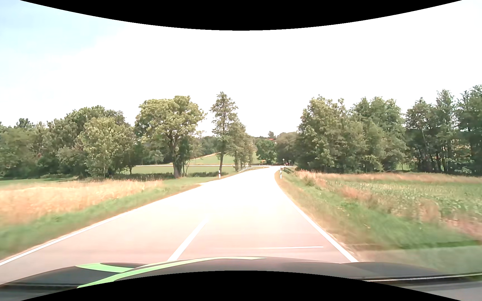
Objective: Follow the waypoints while adhering to traffic rules and regulations
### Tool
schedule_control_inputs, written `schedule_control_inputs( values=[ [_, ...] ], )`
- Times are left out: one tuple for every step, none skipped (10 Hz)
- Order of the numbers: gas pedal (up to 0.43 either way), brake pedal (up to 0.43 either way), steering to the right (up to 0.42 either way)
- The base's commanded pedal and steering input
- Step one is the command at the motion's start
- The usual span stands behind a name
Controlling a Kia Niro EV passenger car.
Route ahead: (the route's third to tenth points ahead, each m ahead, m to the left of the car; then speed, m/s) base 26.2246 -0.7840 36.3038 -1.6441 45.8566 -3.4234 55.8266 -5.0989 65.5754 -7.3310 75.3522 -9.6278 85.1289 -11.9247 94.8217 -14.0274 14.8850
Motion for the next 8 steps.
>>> schedule_control_inputs(
  values=[
    [0.000,0.128,0.025],
    [0.000,0.183,0.025],
    [0.000,0.067,0.025],
    [0.000,0.000,0.025],
    [0.000,0.000,0.026],
    [0.000,0.000,0.027],
    [0.000,0.000,0.027],
    [0.000,0.000,0.027]
  ],
)
